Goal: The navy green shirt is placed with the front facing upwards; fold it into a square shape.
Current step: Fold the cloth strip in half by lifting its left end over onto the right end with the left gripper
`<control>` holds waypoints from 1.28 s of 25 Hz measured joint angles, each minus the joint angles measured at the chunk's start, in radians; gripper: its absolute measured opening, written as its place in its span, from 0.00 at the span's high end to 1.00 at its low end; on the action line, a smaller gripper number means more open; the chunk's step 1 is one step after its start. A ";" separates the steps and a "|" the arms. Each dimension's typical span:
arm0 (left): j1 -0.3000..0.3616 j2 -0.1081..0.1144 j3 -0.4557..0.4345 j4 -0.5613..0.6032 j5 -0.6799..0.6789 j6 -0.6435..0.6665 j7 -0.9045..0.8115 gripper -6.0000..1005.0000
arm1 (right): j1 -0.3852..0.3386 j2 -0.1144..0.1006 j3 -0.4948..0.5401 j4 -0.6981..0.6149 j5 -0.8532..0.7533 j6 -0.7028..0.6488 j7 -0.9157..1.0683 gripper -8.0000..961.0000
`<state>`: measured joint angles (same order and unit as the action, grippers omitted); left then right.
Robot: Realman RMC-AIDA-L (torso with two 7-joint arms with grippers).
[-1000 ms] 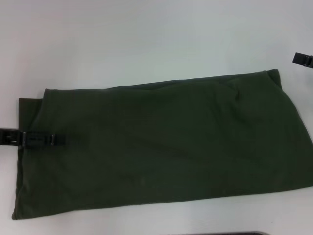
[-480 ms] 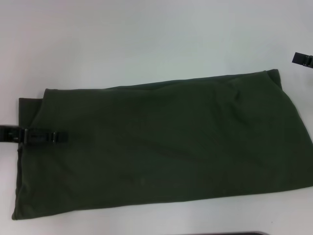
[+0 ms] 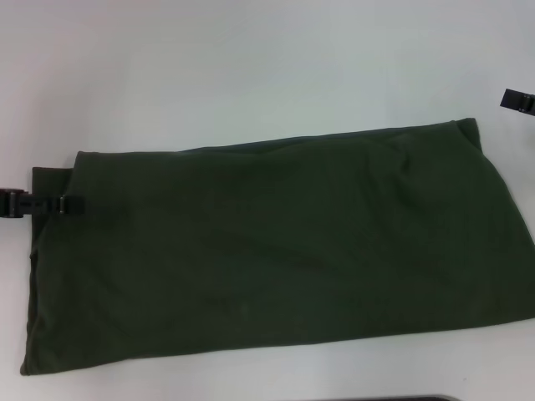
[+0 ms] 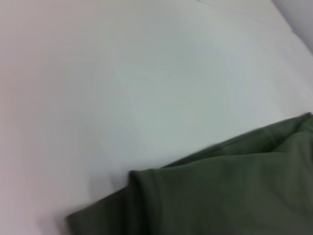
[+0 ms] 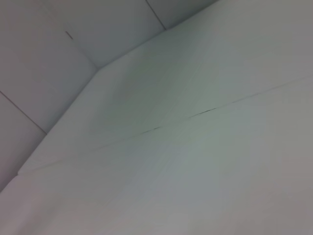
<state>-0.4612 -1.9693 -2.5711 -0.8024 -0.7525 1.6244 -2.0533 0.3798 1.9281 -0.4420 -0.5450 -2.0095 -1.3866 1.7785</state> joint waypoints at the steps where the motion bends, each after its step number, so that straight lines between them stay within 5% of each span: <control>1: 0.002 0.001 0.000 0.001 0.003 -0.006 -0.001 0.17 | 0.000 0.000 0.000 0.000 0.000 -0.001 0.001 0.05; 32: 0.007 -0.007 0.007 0.033 0.009 -0.170 -0.011 0.17 | 0.001 0.000 0.000 0.001 0.000 0.004 0.004 0.05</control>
<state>-0.4547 -1.9766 -2.5644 -0.7692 -0.7440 1.4542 -2.0648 0.3804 1.9281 -0.4418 -0.5445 -2.0095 -1.3821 1.7824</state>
